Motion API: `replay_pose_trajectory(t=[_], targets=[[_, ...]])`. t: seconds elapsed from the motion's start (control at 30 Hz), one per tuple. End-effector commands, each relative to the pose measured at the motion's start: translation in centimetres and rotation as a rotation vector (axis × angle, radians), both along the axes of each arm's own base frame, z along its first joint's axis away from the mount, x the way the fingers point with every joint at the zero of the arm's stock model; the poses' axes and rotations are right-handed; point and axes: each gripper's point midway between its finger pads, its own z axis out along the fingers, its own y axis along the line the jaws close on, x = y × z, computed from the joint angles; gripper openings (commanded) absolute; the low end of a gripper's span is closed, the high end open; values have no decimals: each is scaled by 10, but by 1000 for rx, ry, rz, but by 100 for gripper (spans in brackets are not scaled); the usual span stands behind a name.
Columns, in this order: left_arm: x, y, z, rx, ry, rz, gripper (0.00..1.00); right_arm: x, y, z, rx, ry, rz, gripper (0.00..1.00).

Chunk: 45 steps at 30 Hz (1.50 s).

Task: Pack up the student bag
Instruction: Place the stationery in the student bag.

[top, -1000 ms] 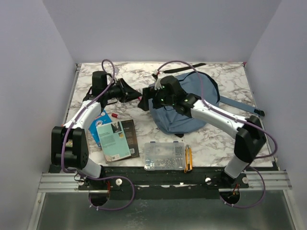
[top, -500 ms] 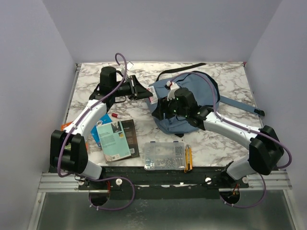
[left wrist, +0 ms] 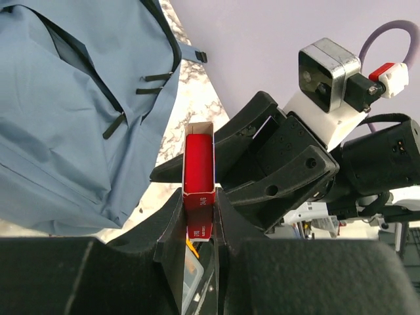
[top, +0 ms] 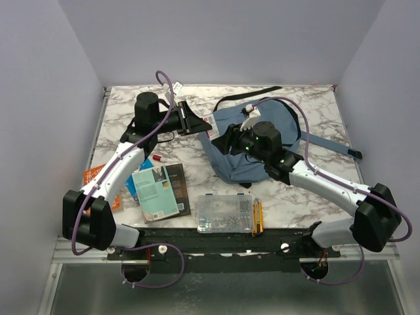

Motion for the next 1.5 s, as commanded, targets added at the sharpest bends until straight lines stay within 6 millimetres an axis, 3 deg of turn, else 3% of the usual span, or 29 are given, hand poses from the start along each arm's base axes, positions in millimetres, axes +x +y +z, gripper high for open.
replay_pose_trajectory(t=[0.0, 0.13, 0.27, 0.5, 0.57, 0.7, 0.8, 0.9, 0.93, 1.23, 1.47], targets=[[-13, -8, 4, -2, -34, -19, 9, 13, 10, 40, 123, -61, -35, 52], [-15, -7, 4, 2, -37, -3, 13, 12, 2, 45, 194, -47, -87, 52], [-15, -7, 7, -4, -34, -1, 13, 4, 12, 51, 184, -35, -11, 58], [-21, -1, 35, -44, -82, -78, 14, -35, 2, 1, -113, -22, 205, 90], [-26, -3, 39, -50, -90, -124, 15, -48, -2, -7, -196, -52, 298, 94], [-35, -7, 34, -52, -42, -217, 15, -45, -19, 1, -365, -295, 359, 98], [-34, -6, 17, 16, 6, -205, 15, -22, -36, 19, -476, -605, 265, 100], [-28, -4, 1, 124, 12, -161, 15, -22, -38, 12, -670, -868, 383, 100], [-28, -4, -4, 141, 30, -160, 14, -18, -37, 20, -683, -903, 372, 100], [-36, -7, -14, 174, 53, -190, 14, -13, -8, 44, -755, -984, 587, 100], [-35, -5, -19, 203, 62, -186, 15, -30, 5, 44, -717, -969, 745, 100]])
